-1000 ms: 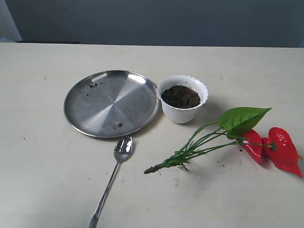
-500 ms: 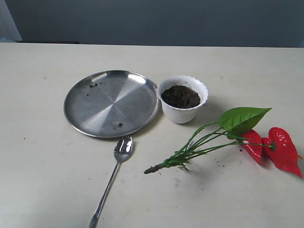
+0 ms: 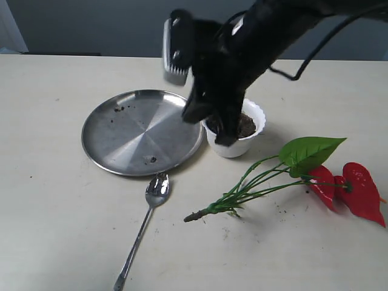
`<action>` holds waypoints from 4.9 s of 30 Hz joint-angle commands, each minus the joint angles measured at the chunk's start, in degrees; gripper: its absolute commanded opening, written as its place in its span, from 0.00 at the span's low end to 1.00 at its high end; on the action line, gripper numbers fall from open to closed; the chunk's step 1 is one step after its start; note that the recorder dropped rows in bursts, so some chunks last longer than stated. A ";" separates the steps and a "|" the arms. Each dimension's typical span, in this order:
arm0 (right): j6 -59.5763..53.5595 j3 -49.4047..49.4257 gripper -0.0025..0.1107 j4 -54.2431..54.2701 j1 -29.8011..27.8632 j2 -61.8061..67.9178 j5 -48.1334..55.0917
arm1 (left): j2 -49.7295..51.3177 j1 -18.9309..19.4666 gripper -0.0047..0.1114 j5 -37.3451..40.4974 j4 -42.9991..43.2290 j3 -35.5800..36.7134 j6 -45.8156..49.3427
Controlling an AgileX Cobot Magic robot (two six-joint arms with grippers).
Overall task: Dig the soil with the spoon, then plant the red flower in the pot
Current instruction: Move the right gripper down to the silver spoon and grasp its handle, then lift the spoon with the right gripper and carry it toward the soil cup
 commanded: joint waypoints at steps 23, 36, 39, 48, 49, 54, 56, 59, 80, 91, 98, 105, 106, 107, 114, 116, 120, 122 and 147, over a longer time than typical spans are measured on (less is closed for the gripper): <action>-16.03 0.27 0.46 -15.88 27.91 12.02 -12.86 | -0.30 -0.16 0.04 -0.04 0.00 -0.21 -0.22; -15.88 0.27 0.45 -31.89 27.80 20.10 -9.03 | -0.30 -0.16 0.04 -0.04 0.00 -0.21 -0.22; -15.88 0.27 0.45 -31.89 27.80 20.44 -10.53 | -0.30 -0.16 0.04 -0.04 0.00 -0.21 -0.22; -15.88 0.27 0.45 -31.89 27.80 20.91 -13.71 | -0.30 -0.16 0.04 -0.04 0.00 -0.21 -0.22; -15.88 0.27 0.45 -32.37 27.80 21.24 -13.85 | -0.30 -0.16 0.04 -0.04 0.00 -0.21 -0.22; -15.88 0.27 0.45 -32.37 27.80 23.16 -13.73 | -0.30 -0.16 0.04 -0.04 0.00 -0.21 -0.22; -15.88 0.27 0.45 -32.37 27.80 23.66 -13.73 | -0.30 -0.16 0.04 -0.04 0.00 -0.21 -0.22; -15.88 0.27 0.44 -32.37 27.80 24.22 -13.45 | -0.30 -0.16 0.04 -0.04 0.00 -0.21 -0.22; -6.93 0.27 0.03 -30.38 27.80 23.53 -10.83 | -0.30 -0.16 0.04 -0.04 0.00 -0.21 -0.22; -0.73 0.27 0.03 -30.61 27.80 20.47 -13.43 | -0.30 -0.16 0.04 -0.04 0.00 -0.21 -0.22; 1.71 0.27 0.03 -30.86 27.80 17.04 -18.74 | -0.30 -0.16 0.04 -0.04 0.00 -0.21 -0.22; 18.02 0.27 0.03 -33.19 26.91 13.65 -23.44 | -0.30 -0.16 0.04 -0.04 0.00 -0.21 -0.22; 23.41 0.27 0.03 -33.05 26.42 12.92 -24.93 | -0.30 -0.16 0.04 -0.04 0.00 -0.21 -0.22; 28.95 0.27 0.03 -33.07 25.74 12.25 -26.52 | -0.30 -0.16 0.04 -0.04 0.00 -0.21 -0.22; 63.22 0.27 0.03 -33.07 16.75 6.56 -41.80 | -0.30 -0.16 0.04 -0.04 0.00 -0.21 -0.22; 70.52 0.27 0.03 -32.70 13.08 5.48 -46.52 | -0.30 -0.16 0.04 -0.04 0.00 -0.21 -0.22; 71.68 0.27 0.03 -28.46 9.80 3.55 -53.26 | -0.30 -0.16 0.04 -0.04 0.00 -0.21 -0.22; 71.68 0.43 0.03 -28.46 9.16 2.76 -54.05 | -0.30 -0.16 0.04 -0.04 0.00 -0.21 -0.22; 74.23 39.00 0.03 -10.26 -2.15 2.38 -110.76 | -0.30 -0.16 0.04 -0.04 0.00 -0.21 -0.22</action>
